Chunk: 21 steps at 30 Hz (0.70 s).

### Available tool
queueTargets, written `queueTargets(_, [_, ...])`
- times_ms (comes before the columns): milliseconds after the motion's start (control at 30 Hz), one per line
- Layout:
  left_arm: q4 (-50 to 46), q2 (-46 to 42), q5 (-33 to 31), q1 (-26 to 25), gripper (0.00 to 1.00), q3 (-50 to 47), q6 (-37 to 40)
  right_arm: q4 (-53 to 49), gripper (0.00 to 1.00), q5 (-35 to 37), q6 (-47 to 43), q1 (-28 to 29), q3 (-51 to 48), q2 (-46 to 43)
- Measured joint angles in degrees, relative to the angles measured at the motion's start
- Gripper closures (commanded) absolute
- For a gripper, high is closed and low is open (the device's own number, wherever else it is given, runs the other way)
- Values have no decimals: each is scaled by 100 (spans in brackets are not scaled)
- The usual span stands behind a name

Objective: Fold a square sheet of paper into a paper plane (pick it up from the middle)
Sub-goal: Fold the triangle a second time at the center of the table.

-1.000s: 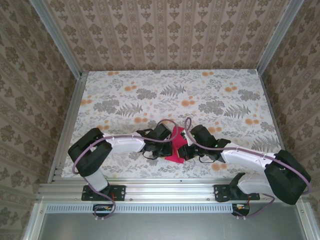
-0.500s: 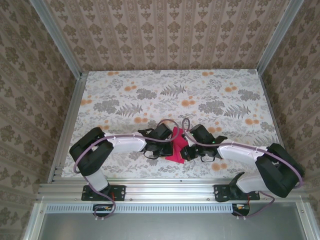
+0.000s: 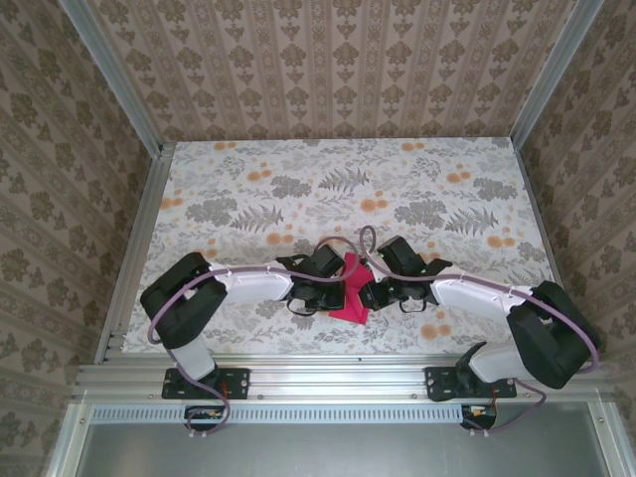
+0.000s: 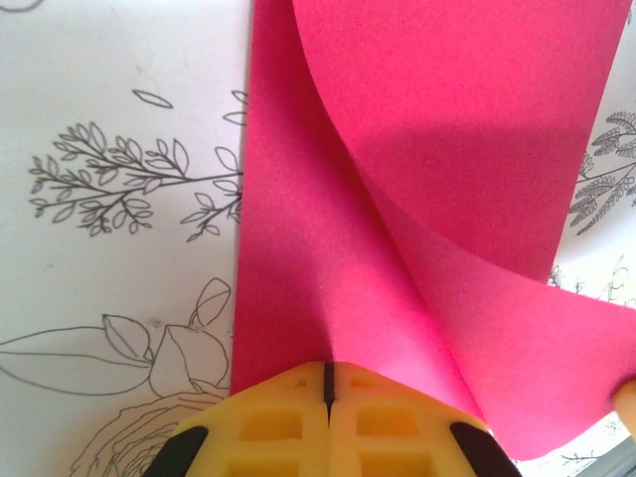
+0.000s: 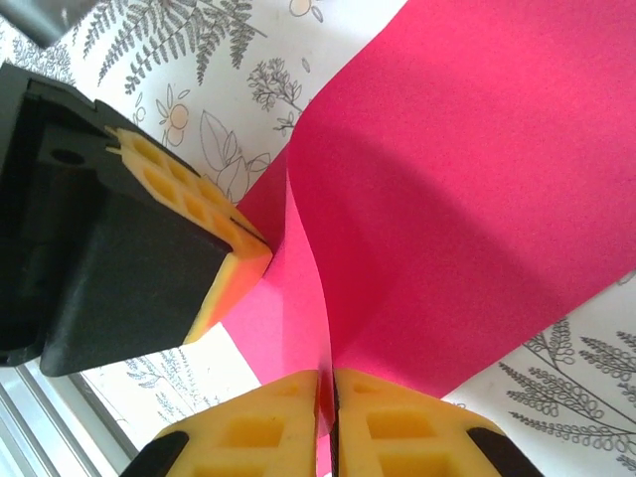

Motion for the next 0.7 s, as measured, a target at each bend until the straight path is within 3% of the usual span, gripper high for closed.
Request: queueTargets(700, [-157, 48, -74, -37, 96, 109, 101, -568, 85, 304, -122, -42, 658, 772])
